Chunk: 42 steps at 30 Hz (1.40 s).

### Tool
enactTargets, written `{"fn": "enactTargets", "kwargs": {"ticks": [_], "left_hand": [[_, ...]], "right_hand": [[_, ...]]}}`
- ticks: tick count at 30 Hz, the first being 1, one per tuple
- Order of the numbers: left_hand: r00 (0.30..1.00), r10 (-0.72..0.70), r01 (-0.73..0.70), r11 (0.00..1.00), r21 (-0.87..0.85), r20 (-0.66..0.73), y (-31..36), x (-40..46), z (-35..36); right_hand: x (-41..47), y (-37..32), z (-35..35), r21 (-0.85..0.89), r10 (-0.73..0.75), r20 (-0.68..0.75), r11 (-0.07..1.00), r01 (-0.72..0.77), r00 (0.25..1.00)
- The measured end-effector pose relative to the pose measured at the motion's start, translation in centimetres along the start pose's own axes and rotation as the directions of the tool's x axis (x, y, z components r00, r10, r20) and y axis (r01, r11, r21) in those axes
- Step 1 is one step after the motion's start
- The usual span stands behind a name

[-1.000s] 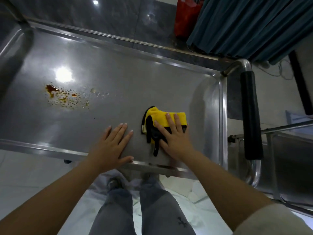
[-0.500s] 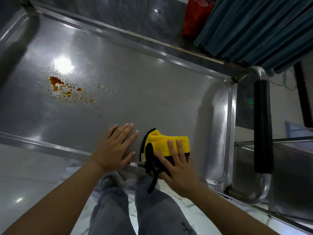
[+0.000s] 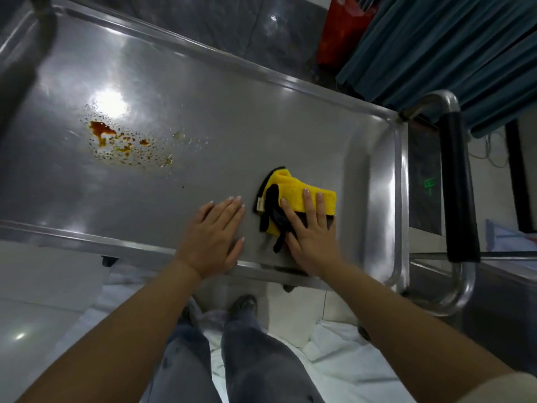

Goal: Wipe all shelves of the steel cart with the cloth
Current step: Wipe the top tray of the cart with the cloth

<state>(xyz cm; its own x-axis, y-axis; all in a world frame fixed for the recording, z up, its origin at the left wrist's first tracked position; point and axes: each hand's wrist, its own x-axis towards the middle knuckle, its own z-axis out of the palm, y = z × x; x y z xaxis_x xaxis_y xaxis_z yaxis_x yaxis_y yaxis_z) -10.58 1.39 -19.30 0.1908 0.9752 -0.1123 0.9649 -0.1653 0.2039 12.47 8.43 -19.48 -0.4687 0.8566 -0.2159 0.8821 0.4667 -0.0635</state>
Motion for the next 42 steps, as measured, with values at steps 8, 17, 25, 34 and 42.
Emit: {"fn": "enactTargets", "kwargs": {"ticks": [8,17,25,34,42], "left_hand": [[1.000,-0.013,0.013,1.000,-0.004,-0.013,0.8,1.0,0.6],[0.998,-0.010,0.009,1.000,-0.004,-0.060,0.7,0.8,1.8],[0.997,-0.018,0.019,1.000,0.012,-0.074,0.2,1.2,2.8],[0.998,-0.022,0.023,1.000,0.020,-0.067,0.0,1.8,2.5],[0.992,0.003,-0.014,0.997,-0.081,-0.127,0.2,1.6,1.7]], "right_hand": [[-5.8,1.2,1.4,0.047,-0.097,-0.002,0.994,0.097,0.995],[7.7,3.8,-0.5,0.011,-0.055,-0.021,0.998,0.055,0.998],[23.5,3.6,-4.1,0.153,0.055,0.053,0.986,-0.063,0.997],[25.0,2.7,-4.0,0.187,0.090,0.021,0.978,-0.092,0.996],[8.1,-2.3,-0.2,0.133,0.090,-0.069,0.988,-0.080,0.994]]}}
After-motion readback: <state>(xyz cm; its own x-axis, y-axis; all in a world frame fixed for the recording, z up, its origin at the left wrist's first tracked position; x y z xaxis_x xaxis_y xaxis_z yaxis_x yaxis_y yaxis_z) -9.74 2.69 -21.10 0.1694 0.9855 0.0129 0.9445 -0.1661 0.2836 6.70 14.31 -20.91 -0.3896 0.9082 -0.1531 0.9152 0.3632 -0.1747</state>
